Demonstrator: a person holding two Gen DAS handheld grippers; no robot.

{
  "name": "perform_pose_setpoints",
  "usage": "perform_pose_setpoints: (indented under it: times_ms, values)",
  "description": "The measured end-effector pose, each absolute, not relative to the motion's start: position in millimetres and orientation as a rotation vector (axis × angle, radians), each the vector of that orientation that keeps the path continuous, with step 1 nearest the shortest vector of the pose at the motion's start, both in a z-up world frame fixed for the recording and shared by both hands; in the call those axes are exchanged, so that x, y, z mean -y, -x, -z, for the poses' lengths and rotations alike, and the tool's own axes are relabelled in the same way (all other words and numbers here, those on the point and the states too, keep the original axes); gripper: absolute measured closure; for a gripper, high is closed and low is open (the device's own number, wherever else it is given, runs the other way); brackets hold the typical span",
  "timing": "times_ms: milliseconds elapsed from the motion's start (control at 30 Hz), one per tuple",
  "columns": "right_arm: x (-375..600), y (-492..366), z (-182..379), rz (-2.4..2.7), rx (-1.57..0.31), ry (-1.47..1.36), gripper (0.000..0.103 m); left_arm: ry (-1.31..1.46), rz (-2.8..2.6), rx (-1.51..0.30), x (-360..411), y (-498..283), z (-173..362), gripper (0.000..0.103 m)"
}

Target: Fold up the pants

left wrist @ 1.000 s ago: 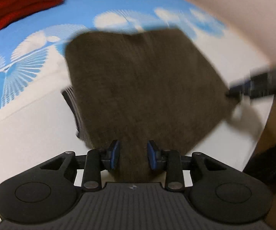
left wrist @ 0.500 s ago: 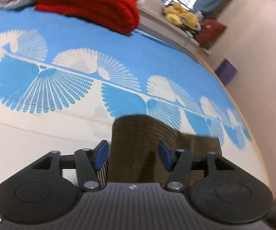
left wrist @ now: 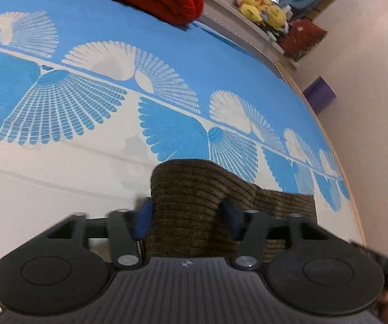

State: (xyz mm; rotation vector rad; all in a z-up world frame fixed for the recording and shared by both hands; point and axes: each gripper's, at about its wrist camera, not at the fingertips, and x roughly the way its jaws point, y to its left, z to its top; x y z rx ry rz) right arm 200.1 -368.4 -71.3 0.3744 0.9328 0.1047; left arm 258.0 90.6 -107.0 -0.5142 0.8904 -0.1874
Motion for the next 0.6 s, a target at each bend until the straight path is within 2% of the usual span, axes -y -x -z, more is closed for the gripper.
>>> perform_pose_setpoints:
  times_ms: [67, 133, 200, 233, 267, 300, 400, 467, 533, 600]
  values:
    - [369.1, -211.8, 83.6, -0.080, -0.970, -0.407, 0.033, 0.448, 0.205, -0.882, -87.9, -258.5, 104.4, 0.068]
    - [369.7, -219.3, 90.9, -0.074, -0.982, -0.446, 0.032, 0.414, 0.228, -0.862, -88.8, -257.0, 97.5, 0.073]
    - [367.5, -225.9, 90.2, -0.107, -0.958, -0.484, 0.060, 0.395, 0.252, -0.826, -91.0, -253.6, 88.6, 0.076]
    - [362.4, -228.3, 84.8, -0.109, -0.939, -0.471, 0.070, 0.370, 0.252, -0.803, -91.4, -251.4, 84.1, 0.076]
    - [356.6, -229.3, 78.9, -0.110, -0.912, -0.437, 0.088, 0.352, 0.238, -0.788, -92.7, -250.1, 81.5, 0.076]
    - [351.1, -230.4, 73.4, -0.116, -0.886, -0.406, 0.097, 0.352, 0.220, -0.779, -96.5, -249.4, 79.9, 0.077]
    - [336.0, -232.5, 60.9, -0.158, -0.816, -0.359, 0.101, 0.392, 0.136, -0.754, -113.3, -250.3, 82.1, 0.076]
    - [324.9, -236.4, 62.7, -0.121, -0.822, -0.240, 0.103, 0.366, 0.065, -0.797, -116.8, -254.0, 91.5, 0.069]
    - [325.5, -240.3, 74.1, -0.119, -0.897, -0.230, 0.099, 0.408, 0.040, -0.836, -123.3, -254.5, 97.2, 0.058]
    - [333.6, -237.5, 78.9, -0.141, -0.942, -0.272, 0.097, 0.463, 0.021, -0.856, -130.2, -250.5, 93.6, 0.034]
